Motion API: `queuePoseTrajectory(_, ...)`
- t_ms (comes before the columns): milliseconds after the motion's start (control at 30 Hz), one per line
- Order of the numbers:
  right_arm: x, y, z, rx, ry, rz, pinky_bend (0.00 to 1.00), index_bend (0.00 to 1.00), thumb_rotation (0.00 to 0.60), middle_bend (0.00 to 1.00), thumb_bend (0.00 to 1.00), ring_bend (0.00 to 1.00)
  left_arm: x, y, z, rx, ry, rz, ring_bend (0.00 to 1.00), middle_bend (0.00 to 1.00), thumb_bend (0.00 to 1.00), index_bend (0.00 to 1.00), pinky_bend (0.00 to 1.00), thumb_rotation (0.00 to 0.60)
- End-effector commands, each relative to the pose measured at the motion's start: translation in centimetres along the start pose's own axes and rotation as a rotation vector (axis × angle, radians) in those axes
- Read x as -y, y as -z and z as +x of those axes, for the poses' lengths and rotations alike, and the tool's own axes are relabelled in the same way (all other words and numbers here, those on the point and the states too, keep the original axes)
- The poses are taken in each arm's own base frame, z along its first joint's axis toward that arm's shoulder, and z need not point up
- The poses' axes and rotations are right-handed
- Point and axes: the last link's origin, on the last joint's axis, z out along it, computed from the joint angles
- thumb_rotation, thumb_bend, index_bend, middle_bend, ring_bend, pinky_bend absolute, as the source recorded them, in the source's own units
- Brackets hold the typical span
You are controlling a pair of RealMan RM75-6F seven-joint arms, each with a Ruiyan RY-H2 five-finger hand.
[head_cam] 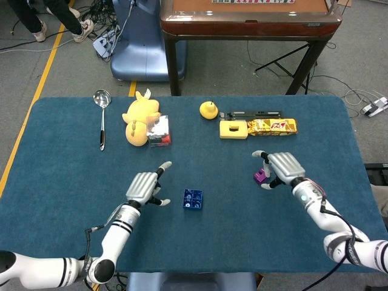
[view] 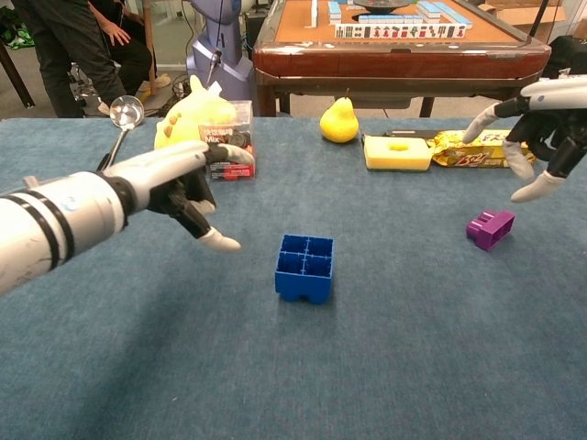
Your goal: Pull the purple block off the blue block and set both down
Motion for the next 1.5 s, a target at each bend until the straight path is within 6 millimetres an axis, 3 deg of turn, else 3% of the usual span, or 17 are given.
queuePoseTrajectory(33,-1.1,1.8,0.2,-0.038,0.000,-0.004,0.77,0.21,0.600,0.44,0.02,0.54,2.1,1.5,2.0,-0.069,-0.047,0.033,0.69,0.71,0.00,0.12,0.97,0.600)
queuePoseTrajectory(133,-1.9,3.3,0.5,-0.067,-0.014,-0.002,0.57,0.21,0.600,0.34,0.02,0.41,3.7,2.6,3.2,-0.114,-0.078,0.048,0.61,0.58,0.00,0.13,0.89,0.600)
queuePoseTrajectory(300,-3.5,6.1,0.9,-0.137,-0.037,-0.001,0.44,0.21,0.600,0.28,0.02,0.32,6.0,5.0,5.0,-0.178,-0.110,0.054,0.49,0.44,0.00,0.15,0.76,0.600)
queuePoseTrajectory(500,-5.4,9.2,0.6,-0.193,-0.011,-0.032,0.42,0.21,0.600,0.27,0.02,0.31,9.0,8.7,6.3,-0.263,-0.161,0.064,0.39,0.36,0.00,0.16,0.61,0.600)
queuePoseTrajectory(733,-7.2,13.0,0.1,-0.233,-0.005,-0.108,0.42,0.21,0.600,0.28,0.02,0.31,13.5,14.1,8.3,-0.311,-0.173,0.157,0.38,0.36,0.00,0.17,0.59,0.600)
queuePoseTrajectory(933,-8.8,15.8,-1.0,-0.210,-0.007,-0.169,0.42,0.21,0.600,0.28,0.09,0.31,16.0,17.7,9.3,-0.386,-0.216,0.196,0.38,0.36,0.00,0.21,0.57,0.600)
queuePoseTrajectory(1200,-10.0,18.6,-1.5,-0.244,-0.010,-0.231,0.42,0.23,0.600,0.29,0.11,0.31,18.2,20.2,8.9,-0.391,-0.303,0.259,0.37,0.36,0.00,0.21,0.56,0.600)
queuePoseTrajectory(1500,-10.0,19.4,-0.8,-0.306,-0.002,-0.241,0.42,0.23,0.600,0.30,0.11,0.31,19.3,21.3,9.7,-0.410,-0.292,0.310,0.37,0.36,0.00,0.21,0.56,0.600)
